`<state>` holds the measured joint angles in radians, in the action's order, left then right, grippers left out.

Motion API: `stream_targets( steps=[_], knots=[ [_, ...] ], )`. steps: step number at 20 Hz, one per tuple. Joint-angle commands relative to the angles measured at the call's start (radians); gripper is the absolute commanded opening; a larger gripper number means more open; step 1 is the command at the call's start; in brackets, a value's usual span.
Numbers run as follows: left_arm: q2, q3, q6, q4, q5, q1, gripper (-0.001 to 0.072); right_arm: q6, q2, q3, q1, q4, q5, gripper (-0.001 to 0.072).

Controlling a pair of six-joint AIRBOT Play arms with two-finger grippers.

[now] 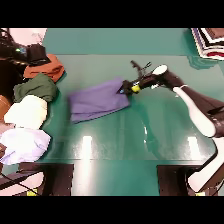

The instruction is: Fold the shirts.

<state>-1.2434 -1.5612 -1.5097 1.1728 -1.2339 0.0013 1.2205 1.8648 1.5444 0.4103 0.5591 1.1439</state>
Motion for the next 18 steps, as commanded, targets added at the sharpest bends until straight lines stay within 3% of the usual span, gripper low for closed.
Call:
stream_targets(
  steps=[1,7,11,15,18],
  knots=[
    [-0.001,0.012,0.011,0.003,0.034,-0.114,0.0026,0.0,-0.167,-0.105,-0.172,0.043,-0.056,0.0013],
    [-0.001,0.012,0.01,0.001,0.114,-0.228,0.0027,0.083,-0.552,-0.356,-0.712,0.309,-0.053,0.0013],
    [-0.001,0.012,0.006,-0.01,0.161,-0.259,0.0027,0.106,-0.699,-0.507,-1.086,0.359,-0.064,0.0013],
    [-0.001,0.012,0.006,-0.022,0.163,-0.258,0.0027,0.107,-0.776,-0.664,-1.301,0.359,-0.11,0.0013],
    [-0.001,0.012,0.007,-0.021,0.159,-0.258,0.0027,0.106,-0.792,-0.718,-1.347,0.39,-0.109,0.0014]
  ],
)
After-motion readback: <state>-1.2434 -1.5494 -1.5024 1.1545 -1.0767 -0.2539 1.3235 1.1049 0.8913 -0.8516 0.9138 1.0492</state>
